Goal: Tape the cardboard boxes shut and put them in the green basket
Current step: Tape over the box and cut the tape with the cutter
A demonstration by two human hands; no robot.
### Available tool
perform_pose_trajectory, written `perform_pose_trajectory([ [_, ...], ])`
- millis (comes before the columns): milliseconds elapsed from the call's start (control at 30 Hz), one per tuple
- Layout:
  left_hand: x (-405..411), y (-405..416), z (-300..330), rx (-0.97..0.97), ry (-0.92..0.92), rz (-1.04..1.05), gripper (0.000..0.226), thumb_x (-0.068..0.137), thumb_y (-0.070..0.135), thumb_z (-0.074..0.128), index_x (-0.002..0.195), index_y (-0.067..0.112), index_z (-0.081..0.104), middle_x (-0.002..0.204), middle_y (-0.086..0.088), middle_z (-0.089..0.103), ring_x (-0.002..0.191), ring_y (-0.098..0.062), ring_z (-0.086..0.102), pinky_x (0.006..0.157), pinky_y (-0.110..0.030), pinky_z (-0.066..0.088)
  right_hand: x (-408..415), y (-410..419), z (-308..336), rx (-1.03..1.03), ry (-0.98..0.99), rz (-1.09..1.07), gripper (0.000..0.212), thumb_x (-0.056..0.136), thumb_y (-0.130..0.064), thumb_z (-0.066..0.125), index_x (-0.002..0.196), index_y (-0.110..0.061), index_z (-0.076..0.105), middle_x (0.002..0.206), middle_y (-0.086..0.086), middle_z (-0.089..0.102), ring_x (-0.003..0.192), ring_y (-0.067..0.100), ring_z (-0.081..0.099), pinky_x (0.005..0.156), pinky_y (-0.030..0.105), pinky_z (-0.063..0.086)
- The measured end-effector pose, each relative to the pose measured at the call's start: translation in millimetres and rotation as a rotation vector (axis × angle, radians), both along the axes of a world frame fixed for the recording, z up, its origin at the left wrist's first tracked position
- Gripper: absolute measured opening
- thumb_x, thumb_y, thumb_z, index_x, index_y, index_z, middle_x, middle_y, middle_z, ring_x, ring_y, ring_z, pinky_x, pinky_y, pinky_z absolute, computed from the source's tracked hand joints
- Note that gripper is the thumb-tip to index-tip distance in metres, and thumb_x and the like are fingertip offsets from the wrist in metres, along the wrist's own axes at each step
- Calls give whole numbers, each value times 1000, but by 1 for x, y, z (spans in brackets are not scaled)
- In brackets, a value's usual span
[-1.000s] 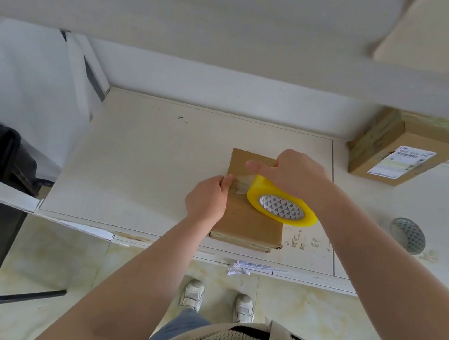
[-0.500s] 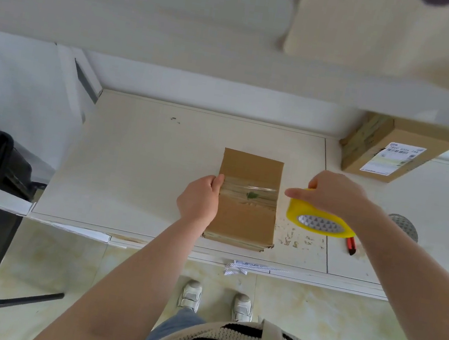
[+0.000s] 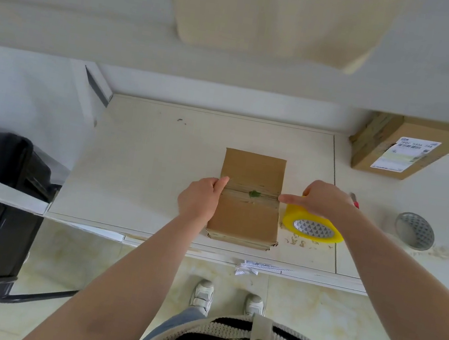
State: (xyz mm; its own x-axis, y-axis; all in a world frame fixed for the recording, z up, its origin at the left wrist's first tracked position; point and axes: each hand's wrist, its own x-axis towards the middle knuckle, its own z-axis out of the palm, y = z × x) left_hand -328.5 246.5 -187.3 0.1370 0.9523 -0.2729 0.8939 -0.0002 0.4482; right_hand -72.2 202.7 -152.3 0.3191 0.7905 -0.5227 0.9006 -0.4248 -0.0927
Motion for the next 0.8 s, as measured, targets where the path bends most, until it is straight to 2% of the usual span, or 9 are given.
perform_pose_trajectory([
  [167, -1, 8, 9, -16, 159, -157, 58, 97, 65, 26, 91, 24, 67, 66, 4, 61, 69, -18, 63, 61, -29, 40, -3, -2, -1, -8, 13, -24, 87, 48, -101, 39, 66, -18, 59, 54, -4, 56, 53, 12, 58, 51, 25, 34],
  [267, 4, 9, 17, 46, 327, -183, 62, 96, 67, 25, 101, 18, 63, 77, 3, 65, 77, -20, 63, 72, -33, 35, -4, -5, 1, -1, 23, -32, 88, 45, -103, 35, 62, -18, 53, 50, -5, 50, 47, 11, 53, 50, 24, 37],
  [333, 6, 4, 21, 229, 412, -132, 57, 95, 65, 36, 108, 12, 53, 94, 0, 61, 89, -23, 61, 81, -35, 36, -6, -6, 2, 2, 27, -31, 89, 44, -104, 33, 61, -18, 53, 48, -6, 49, 45, 11, 52, 50, 23, 37],
  [400, 15, -3, 25, 406, 361, -160, 53, 95, 55, 45, 124, 11, 46, 118, -8, 53, 111, -28, 54, 98, -39, 36, -6, -7, 1, -1, 22, -32, 91, 44, -104, 31, 63, -18, 56, 49, -6, 52, 46, 11, 53, 49, 23, 37],
  [433, 23, -6, 26, 457, 302, -209, 56, 97, 51, 45, 135, 10, 41, 133, -12, 46, 126, -32, 46, 109, -43, 30, -7, -7, 1, -3, 18, -34, 92, 44, -104, 31, 65, -18, 57, 51, -6, 54, 47, 10, 54, 49, 23, 37],
  [500, 41, -8, 28, 464, 235, -320, 69, 100, 48, 35, 152, 7, 19, 159, -18, 15, 148, -35, 15, 120, -49, 10, -7, -7, 1, -6, 11, -40, 93, 47, -103, 33, 69, -17, 60, 55, -5, 59, 52, 11, 58, 50, 23, 37],
  [533, 49, -9, 26, 439, 235, -360, 72, 101, 47, 29, 155, 6, 5, 163, -17, -2, 151, -33, 0, 121, -48, 2, -7, -7, 0, -6, 8, -42, 92, 49, -102, 35, 71, -17, 62, 58, -4, 61, 54, 11, 60, 50, 24, 37],
  [600, 58, -11, 17, 358, 285, -416, 75, 102, 49, 20, 154, 7, -12, 161, -14, -20, 149, -29, -17, 121, -46, -7, -7, -7, 0, -10, 7, -47, 92, 52, -101, 37, 74, -16, 63, 62, -3, 64, 58, 12, 61, 52, 24, 38],
  [800, 58, -8, 7, 291, 373, -429, 75, 102, 52, 14, 152, 7, -20, 159, -12, -27, 148, -26, -22, 121, -48, -9, -7, -8, 1, -20, 24, -69, 89, 57, -98, 42, 83, -16, 63, 71, -3, 66, 64, 13, 61, 53, 26, 38],
])
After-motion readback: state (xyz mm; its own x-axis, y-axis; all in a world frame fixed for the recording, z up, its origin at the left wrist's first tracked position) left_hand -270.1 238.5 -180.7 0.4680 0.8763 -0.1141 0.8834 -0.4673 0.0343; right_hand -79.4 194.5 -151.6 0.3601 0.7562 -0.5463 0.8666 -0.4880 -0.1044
